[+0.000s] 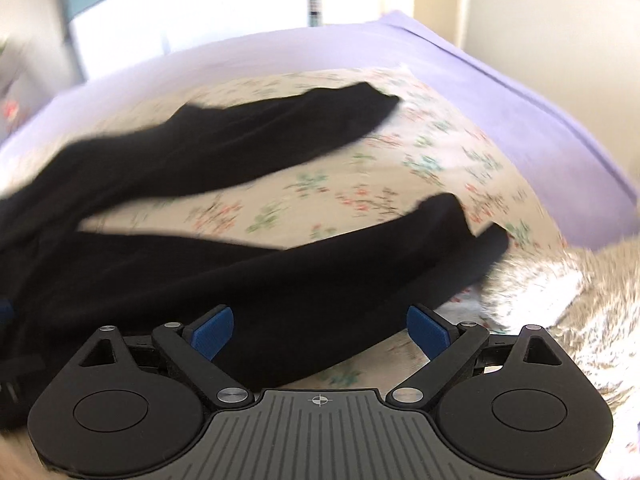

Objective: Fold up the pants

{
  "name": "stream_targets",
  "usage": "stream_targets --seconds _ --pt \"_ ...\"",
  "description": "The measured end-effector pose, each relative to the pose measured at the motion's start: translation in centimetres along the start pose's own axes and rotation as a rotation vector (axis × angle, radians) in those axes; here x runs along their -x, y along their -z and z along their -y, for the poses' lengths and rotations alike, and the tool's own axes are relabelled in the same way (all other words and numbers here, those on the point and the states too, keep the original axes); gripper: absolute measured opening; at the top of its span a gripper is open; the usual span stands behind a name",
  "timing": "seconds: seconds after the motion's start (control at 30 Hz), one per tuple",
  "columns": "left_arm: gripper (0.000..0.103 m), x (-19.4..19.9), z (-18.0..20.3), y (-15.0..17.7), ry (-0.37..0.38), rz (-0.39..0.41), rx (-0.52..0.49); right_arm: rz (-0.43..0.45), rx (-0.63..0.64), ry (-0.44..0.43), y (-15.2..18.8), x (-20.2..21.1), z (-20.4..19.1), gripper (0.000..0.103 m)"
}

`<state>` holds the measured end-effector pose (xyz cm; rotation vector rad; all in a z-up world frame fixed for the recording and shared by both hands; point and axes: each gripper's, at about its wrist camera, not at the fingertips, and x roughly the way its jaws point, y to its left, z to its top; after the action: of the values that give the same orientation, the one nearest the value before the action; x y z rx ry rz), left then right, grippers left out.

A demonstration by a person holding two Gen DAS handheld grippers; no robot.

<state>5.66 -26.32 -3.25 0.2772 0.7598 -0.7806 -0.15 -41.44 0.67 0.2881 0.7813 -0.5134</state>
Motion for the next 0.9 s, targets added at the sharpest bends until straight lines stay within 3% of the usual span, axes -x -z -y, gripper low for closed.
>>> stream_targets --seconds 0.23,0.37,0.43,0.53,0.6,0.73,0.9 --pt "0.103 -3.5 5.1 -1.2 0.156 -0.035 -0.095 -0.031 -0.170 -0.009 -0.8 -2.0 4.8 0.094" --pt "0.092 -5.3 7.3 -1.8 0.194 -0.050 -0.152 -0.018 -0.176 -0.042 -1.0 -3.0 5.8 0.085" --pt "0.089 -6.4 8.0 -2.4 0.186 -0.056 -0.172 0.022 -0.174 -0.097 -1.5 -2.9 6.2 0.082" --pt "0.073 -7.7 8.4 -3.3 0.159 -0.056 -0.177 0.088 -0.180 -0.161 -2.6 -2.8 6.7 0.082" --pt "0.051 -8.4 8.2 -4.0 0.137 -0.054 -0.155 0.135 -0.185 -0.176 -3.3 -2.6 6.8 0.082" --pt "0.050 -9.2 6.1 -5.9 0.090 -0.034 -0.048 0.175 -0.245 -0.204 -4.4 -2.2 7.8 0.082" --pt "0.055 -10.9 2.9 -7.6 0.003 -0.034 0.072 0.168 -0.273 -0.167 -4.7 -1.9 8.7 0.082"
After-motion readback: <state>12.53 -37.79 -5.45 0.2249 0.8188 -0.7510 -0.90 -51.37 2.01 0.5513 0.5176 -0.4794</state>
